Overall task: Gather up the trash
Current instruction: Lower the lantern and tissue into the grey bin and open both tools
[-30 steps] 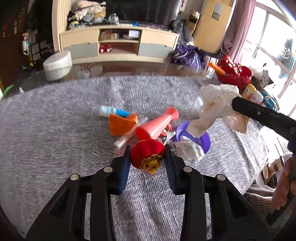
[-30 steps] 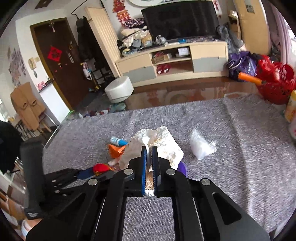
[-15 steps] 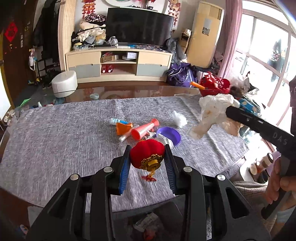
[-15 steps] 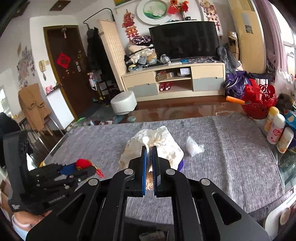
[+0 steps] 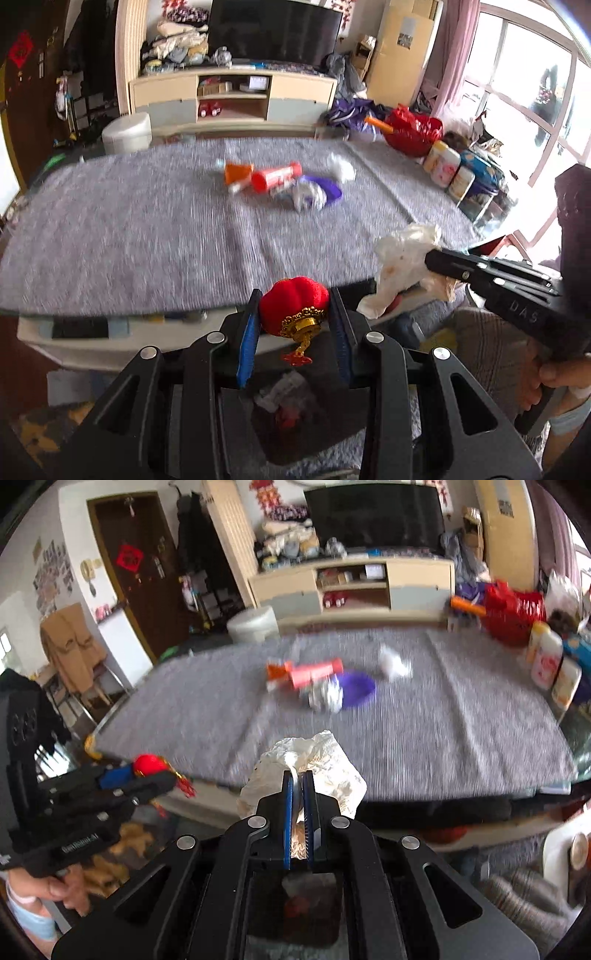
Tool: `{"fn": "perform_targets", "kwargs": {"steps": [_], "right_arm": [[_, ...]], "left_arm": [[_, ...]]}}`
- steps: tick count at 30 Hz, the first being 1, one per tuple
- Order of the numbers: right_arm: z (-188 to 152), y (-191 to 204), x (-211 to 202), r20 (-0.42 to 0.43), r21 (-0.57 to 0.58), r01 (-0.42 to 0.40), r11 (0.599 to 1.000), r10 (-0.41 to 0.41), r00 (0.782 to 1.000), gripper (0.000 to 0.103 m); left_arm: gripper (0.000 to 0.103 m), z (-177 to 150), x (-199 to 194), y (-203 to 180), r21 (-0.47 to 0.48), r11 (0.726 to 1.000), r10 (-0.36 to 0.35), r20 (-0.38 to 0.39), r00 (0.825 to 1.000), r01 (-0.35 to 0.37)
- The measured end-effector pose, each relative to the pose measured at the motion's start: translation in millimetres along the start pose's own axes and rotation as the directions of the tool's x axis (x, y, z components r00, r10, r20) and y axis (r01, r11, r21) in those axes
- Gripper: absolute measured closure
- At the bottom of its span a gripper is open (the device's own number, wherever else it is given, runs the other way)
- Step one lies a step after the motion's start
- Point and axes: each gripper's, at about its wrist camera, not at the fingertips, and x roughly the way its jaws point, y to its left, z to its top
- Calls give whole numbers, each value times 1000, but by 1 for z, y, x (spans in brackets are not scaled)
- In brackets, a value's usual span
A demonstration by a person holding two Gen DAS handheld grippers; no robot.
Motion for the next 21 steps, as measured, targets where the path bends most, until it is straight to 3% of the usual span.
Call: {"fn": "perform_targets", "kwargs": {"steps": [12,21], "right_arm": [[-70,-3,53,-172,59,28,998,-18,985,96],[-95,-2,82,-265,71,27,997,-7,964,96]], "left_arm": [[70,-78,55,0,-43,999,-40,-170,985,33],[70,-106,87,7,-74,997,-54,-280,958,35]]}}
